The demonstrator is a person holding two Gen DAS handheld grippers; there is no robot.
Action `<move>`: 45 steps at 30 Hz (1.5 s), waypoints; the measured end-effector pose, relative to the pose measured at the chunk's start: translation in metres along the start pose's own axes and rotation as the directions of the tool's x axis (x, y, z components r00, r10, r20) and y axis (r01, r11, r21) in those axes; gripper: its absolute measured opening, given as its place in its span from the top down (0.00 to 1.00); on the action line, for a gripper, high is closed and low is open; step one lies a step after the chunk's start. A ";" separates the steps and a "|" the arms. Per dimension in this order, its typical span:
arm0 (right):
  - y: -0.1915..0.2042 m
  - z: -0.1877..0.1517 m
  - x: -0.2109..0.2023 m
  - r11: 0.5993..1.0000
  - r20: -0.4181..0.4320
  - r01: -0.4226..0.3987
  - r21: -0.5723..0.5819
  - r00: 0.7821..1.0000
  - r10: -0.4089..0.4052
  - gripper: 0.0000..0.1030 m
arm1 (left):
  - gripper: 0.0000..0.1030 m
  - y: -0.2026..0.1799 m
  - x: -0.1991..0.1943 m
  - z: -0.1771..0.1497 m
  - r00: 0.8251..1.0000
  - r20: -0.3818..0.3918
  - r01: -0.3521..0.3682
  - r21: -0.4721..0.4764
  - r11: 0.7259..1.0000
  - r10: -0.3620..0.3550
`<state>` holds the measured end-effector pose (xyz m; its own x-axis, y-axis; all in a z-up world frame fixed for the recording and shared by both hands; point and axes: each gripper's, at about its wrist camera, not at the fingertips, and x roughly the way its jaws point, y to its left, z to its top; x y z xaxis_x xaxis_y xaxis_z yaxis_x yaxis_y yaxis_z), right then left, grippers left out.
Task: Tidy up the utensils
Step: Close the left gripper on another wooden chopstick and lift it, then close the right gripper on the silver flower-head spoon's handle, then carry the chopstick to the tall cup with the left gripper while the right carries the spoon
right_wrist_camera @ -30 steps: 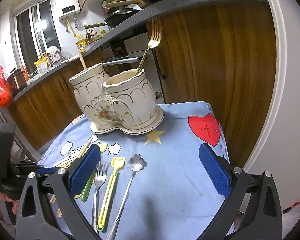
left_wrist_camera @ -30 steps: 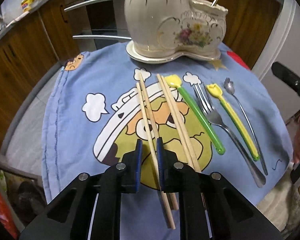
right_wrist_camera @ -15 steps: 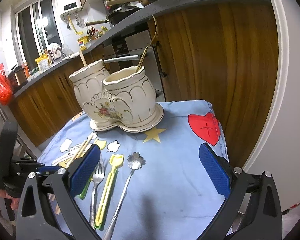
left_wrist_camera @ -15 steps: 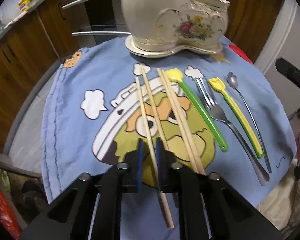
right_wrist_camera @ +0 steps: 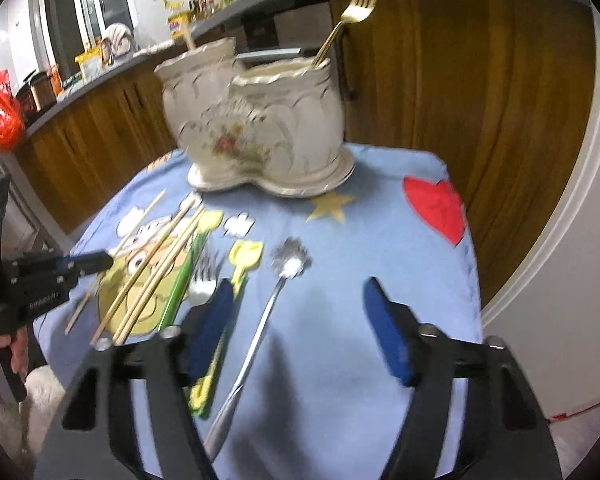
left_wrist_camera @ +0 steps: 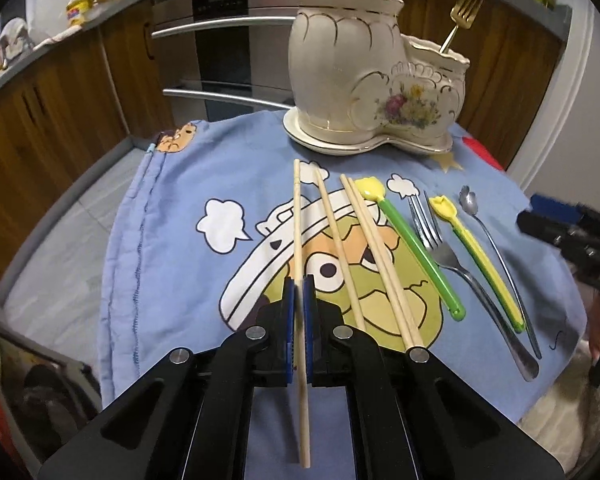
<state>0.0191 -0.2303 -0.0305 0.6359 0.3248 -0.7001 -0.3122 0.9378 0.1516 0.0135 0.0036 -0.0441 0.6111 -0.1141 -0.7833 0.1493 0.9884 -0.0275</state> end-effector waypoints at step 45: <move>0.031 0.035 -0.056 0.999 0.362 -0.034 -0.012 0.932 0.036 0.97 | 0.95 0.013 -0.077 0.020 0.891 0.390 0.233 0.041 0.972 -0.230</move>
<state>-0.0017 -0.2153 0.0377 0.8367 0.3802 -0.3941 -0.3417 0.9249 0.1668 -0.0159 0.0237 0.0278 0.8137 -0.3685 -0.4496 0.3197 0.9296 -0.1835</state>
